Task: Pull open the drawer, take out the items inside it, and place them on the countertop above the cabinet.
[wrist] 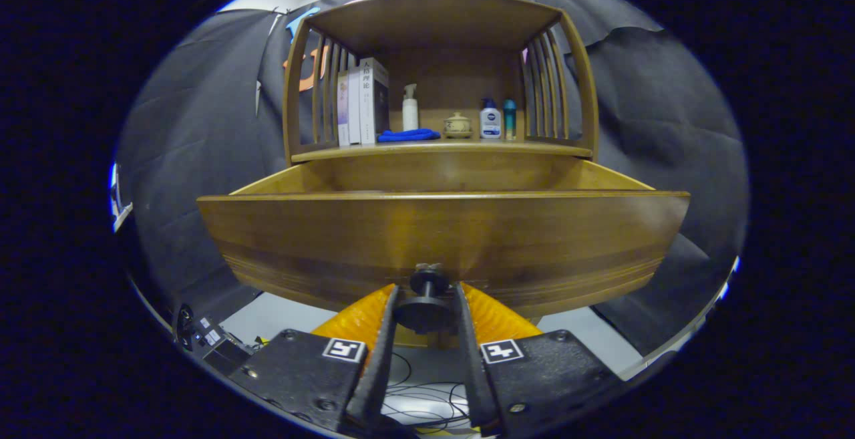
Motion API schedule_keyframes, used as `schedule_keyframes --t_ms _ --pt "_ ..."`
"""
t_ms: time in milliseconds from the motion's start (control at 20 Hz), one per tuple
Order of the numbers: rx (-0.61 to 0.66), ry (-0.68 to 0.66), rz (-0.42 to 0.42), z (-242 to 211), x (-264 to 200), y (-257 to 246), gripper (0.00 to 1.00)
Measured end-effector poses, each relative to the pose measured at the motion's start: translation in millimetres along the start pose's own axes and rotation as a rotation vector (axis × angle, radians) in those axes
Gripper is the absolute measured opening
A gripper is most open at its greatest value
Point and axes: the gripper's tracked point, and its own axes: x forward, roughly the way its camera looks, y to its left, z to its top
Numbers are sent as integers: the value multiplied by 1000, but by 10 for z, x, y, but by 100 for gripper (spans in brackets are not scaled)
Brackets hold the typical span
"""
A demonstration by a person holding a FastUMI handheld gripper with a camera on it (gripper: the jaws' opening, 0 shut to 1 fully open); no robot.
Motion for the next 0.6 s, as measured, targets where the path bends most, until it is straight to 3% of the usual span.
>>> schedule_keyframes --t_ms 250,600 --pt "-59 -36 -40 49 -413 -314 100" --pt "1 -127 -60 793 -627 -642 100"
